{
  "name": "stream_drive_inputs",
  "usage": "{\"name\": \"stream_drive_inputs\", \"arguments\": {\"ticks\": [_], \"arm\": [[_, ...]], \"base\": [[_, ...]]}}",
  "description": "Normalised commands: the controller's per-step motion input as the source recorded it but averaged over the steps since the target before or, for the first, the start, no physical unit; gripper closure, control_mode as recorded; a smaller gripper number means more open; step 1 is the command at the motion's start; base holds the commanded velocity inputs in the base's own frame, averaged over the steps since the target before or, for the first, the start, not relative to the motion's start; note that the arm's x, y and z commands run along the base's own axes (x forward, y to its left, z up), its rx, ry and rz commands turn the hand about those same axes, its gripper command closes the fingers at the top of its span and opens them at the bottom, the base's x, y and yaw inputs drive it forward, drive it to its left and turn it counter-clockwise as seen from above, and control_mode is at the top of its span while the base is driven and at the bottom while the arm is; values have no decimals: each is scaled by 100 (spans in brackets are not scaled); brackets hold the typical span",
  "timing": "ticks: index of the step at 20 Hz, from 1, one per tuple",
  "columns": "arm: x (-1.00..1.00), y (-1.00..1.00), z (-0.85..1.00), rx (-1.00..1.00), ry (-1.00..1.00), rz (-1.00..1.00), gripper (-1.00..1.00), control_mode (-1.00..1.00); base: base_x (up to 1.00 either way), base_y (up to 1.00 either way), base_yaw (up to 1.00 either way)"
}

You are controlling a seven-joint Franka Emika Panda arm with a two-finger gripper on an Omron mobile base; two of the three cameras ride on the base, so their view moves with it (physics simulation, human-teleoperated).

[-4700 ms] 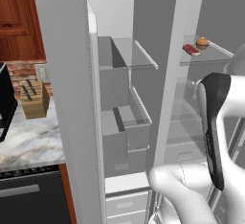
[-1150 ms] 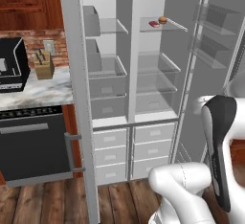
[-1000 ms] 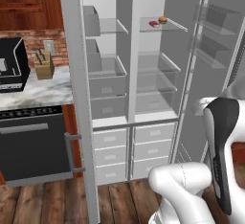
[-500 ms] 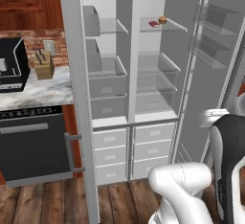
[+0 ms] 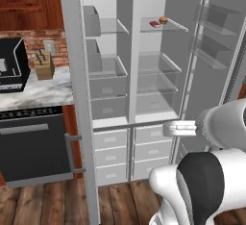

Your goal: Pick up the frozen steak from the freezer, place it on any shelf in the fridge, and close the fridge and freezer doors when done.

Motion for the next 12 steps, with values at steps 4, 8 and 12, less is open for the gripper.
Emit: {"name": "stream_drive_inputs", "arguments": {"ticks": [4,8,12], "arm": [[0,100,0,0,-27,0,-100,-100],[0,100,0,0,-24,0,-100,-100],[7,100,-2,0,-18,-1,-100,-100]], "base": [[0,0,0],[0,0,0],[0,0,0]]}}
